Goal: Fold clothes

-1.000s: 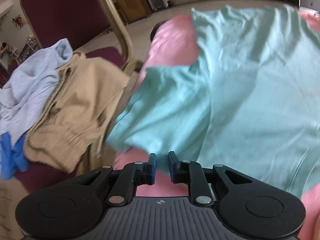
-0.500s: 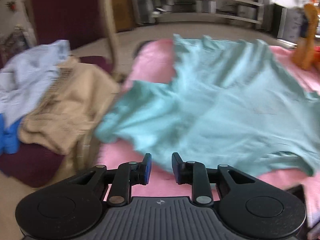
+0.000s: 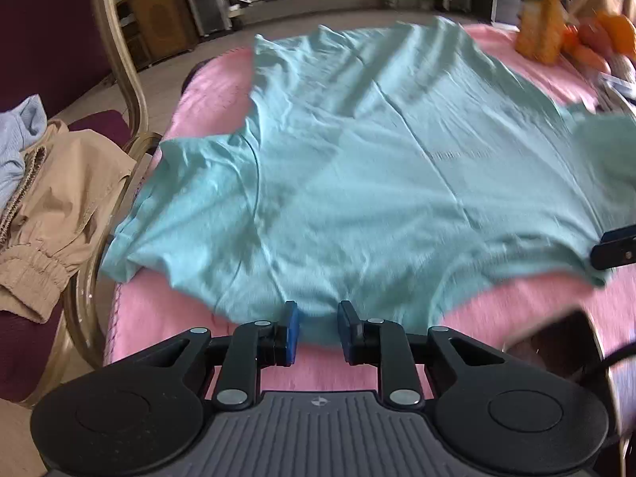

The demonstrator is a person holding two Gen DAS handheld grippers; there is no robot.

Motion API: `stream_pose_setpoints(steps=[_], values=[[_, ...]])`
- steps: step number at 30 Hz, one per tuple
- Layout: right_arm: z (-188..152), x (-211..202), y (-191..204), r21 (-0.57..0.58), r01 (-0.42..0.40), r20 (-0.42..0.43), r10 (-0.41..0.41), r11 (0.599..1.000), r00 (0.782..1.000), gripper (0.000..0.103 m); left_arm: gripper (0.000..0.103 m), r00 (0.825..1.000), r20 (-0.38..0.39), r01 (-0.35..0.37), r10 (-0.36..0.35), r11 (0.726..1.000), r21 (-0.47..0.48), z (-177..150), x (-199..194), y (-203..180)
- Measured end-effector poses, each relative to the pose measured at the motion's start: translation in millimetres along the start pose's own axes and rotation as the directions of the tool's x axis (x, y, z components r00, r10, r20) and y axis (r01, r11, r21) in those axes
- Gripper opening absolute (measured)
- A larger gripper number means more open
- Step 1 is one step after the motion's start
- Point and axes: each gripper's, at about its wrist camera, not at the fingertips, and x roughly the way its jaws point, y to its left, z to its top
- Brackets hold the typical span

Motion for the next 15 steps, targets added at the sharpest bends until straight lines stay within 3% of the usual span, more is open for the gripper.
stream_pose_setpoints(steps=[4, 6, 9, 11, 12, 15], values=[[-15, -11, 2, -0.045, 0.004, -0.061, -0.007, 0.999, 0.998, 0.026, 0.024, 1.000, -0.030, 0.007, -0.008, 1.000, -0.019, -4, -11, 7], [-18, -19, -6, -0.010, -0.014, -0.047, 0.013, 1.000, 0.999, 0.028, 0.024, 1.000, -0.005, -0.010, 0.009, 0.998, -0.066, -4, -20, 16], [-15, -43, -29, 0.106, -0.085, 0.060, 0.079, 0.991, 0.995, 0.038, 0.024, 0.998, 0.067, -0.005, 0.015, 0.988, -0.155, -1, -34, 33], [-13, -56, -46, 0.201, -0.130, 0.141, 0.102, 0.971, 0.985, 0.038, 0.024, 0.995, 0.090, -0.015, 0.033, 0.982, -0.191, 2, -34, 38], [-12, -60, -53, 0.246, -0.132, 0.180, 0.089, 0.960, 0.980, 0.037, 0.024, 0.994, 0.096, -0.025, 0.045, 0.979, -0.200, 5, -32, 39], [-6, -58, -67, 0.346, -0.081, 0.240, -0.005, 0.935, 0.971, 0.015, 0.024, 0.991, 0.101, -0.063, 0.085, 0.977, -0.204, 14, -21, 38]])
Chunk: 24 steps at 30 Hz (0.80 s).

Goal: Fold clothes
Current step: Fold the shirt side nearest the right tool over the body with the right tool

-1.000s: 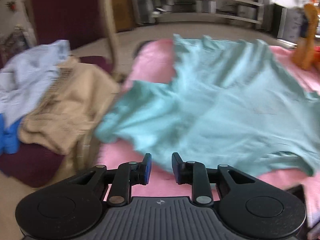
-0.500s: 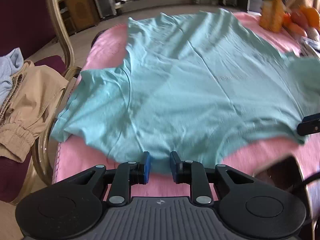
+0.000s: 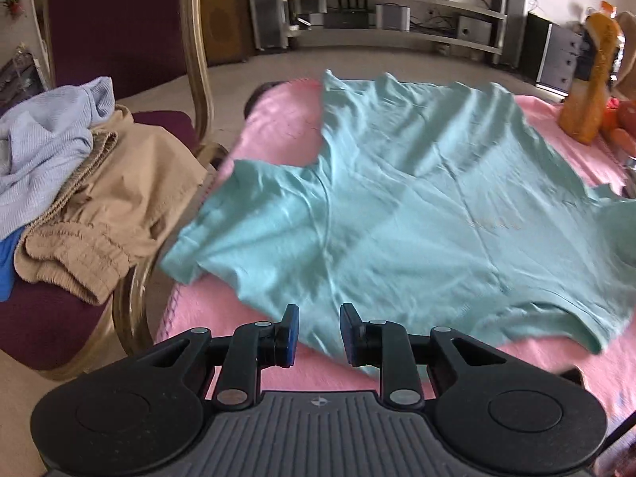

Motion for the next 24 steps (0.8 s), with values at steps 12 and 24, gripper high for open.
stream_pose_setpoints(steps=[12, 24], values=[[10, 48, -2, -0.054, 0.281, -0.031, -0.283, 0.958, 0.959, 0.015, 0.027, 0.994, -0.085, -0.057, 0.061, 0.997, 0.053, 4, 40, -11], [-11, 14, -15, -0.059, 0.353, -0.112, -0.357, 0.934, 0.927, 0.013, 0.027, 0.986, -0.135, -0.086, 0.093, 0.995, 0.057, -15, 12, 0]])
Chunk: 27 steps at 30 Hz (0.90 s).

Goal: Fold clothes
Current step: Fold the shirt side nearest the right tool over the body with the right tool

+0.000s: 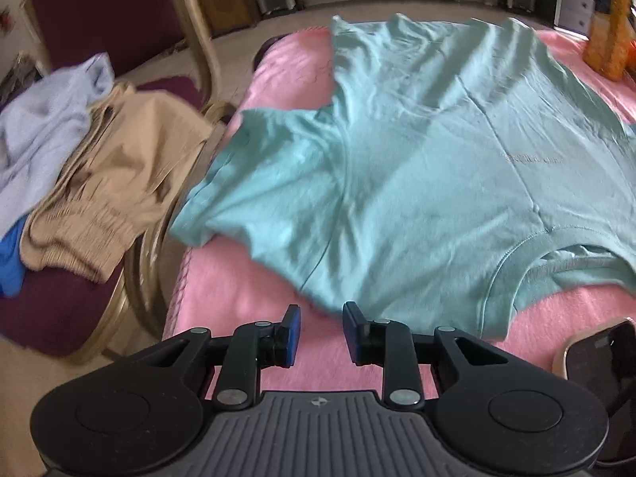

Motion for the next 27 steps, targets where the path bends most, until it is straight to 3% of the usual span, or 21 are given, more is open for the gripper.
stream_pose_setpoints(steps=[3, 8, 15, 27], values=[[-3, -21, -12, 0.045, -0.069, 0.090, 0.065, 0.997, 0.994, 0.015, 0.027, 0.997, 0.074, 0.010, -0.005, 0.998, -0.063, 1, -17, 15], [-4, -46, -21, 0.089, -0.174, 0.228, 0.150, 0.981, 0.962, 0.016, 0.028, 0.985, 0.161, 0.074, -0.053, 0.989, -0.131, 4, -35, 27], [1, -49, -17, 0.063, -0.230, 0.256, 0.207, 0.971, 0.944, 0.022, 0.031, 0.989, 0.132, 0.084, -0.067, 0.988, -0.127, 6, -29, 23], [3, -62, -17, 0.063, -0.259, 0.342, 0.223, 0.964, 0.913, 0.022, 0.032, 0.988, 0.132, 0.101, -0.083, 0.985, -0.141, 7, -28, 24]])
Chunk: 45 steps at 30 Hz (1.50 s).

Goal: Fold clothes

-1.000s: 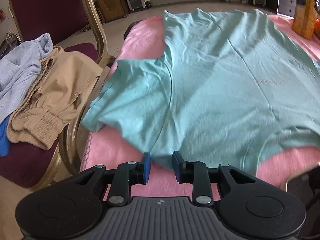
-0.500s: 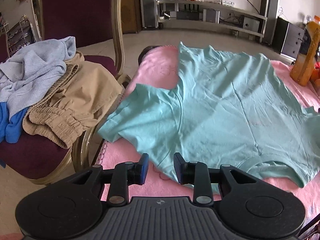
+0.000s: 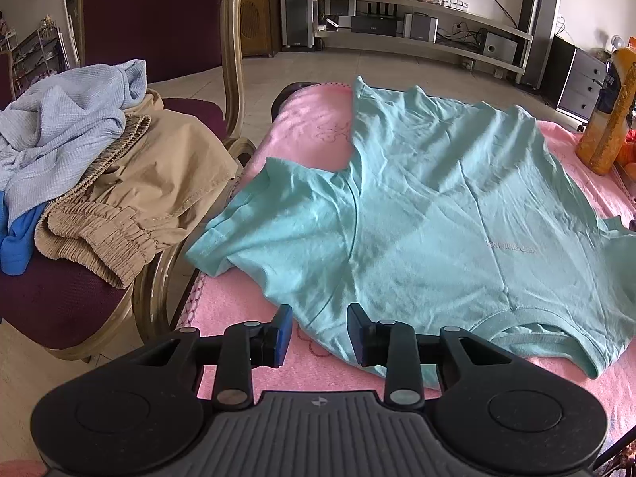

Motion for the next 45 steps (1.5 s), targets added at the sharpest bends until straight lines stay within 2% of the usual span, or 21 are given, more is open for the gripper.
stream_pose_setpoints(steps=[12, 17, 21, 25, 28, 33, 36, 40, 43, 45], values=[[-1, 0, 2, -0.002, -0.012, 0.004, 0.012, 1.000, 1.000, 0.023, 0.033, 1.000, -0.005, 0.000, 0.000, 1.000, 0.005, -1, 1, -2], [1, -4, 4, -0.002, -0.028, 0.019, 0.028, 1.000, 0.999, 0.023, 0.032, 1.000, 0.004, 0.021, -0.021, 1.000, -0.006, 3, -4, -1], [13, -11, 10, -0.001, -0.070, 0.039, 0.070, 0.998, 0.997, 0.023, 0.032, 0.997, 0.045, 0.064, -0.063, 0.998, -0.018, 22, -18, 0], [42, -20, 29, -0.030, -0.121, 0.080, 0.123, 0.992, 0.989, 0.025, 0.032, 0.992, 0.100, 0.085, -0.083, 0.996, -0.017, 50, -28, -1], [67, -16, 48, -0.060, -0.152, 0.100, 0.157, 0.987, 0.983, 0.027, 0.033, 0.990, 0.112, 0.081, -0.080, 0.997, -0.004, 72, -20, -3], [93, 12, 71, -0.130, -0.149, 0.119, 0.165, 0.980, 0.979, 0.027, 0.033, 0.993, 0.106, 0.049, -0.054, 0.998, 0.044, 99, 10, -14], [100, 42, 74, -0.147, -0.134, 0.105, 0.150, 0.980, 0.983, 0.027, 0.033, 0.997, 0.072, 0.024, -0.027, 0.998, 0.053, 110, 41, -16], [101, 84, 59, -0.104, -0.114, 0.080, 0.123, 0.988, 0.989, 0.035, 0.033, 1.000, 0.014, 0.011, -0.011, 1.000, 0.005, 118, 80, -2], [104, 113, 40, -0.048, -0.084, 0.045, 0.086, 0.995, 0.995, 0.036, 0.033, 0.999, -0.020, 0.027, -0.027, 0.999, -0.025, 125, 101, 6], [105, 133, 28, -0.011, -0.063, -0.009, 0.063, 0.998, 0.998, 0.036, 0.037, 0.999, -0.034, 0.042, -0.043, 0.999, -0.030, 130, 112, 8]])
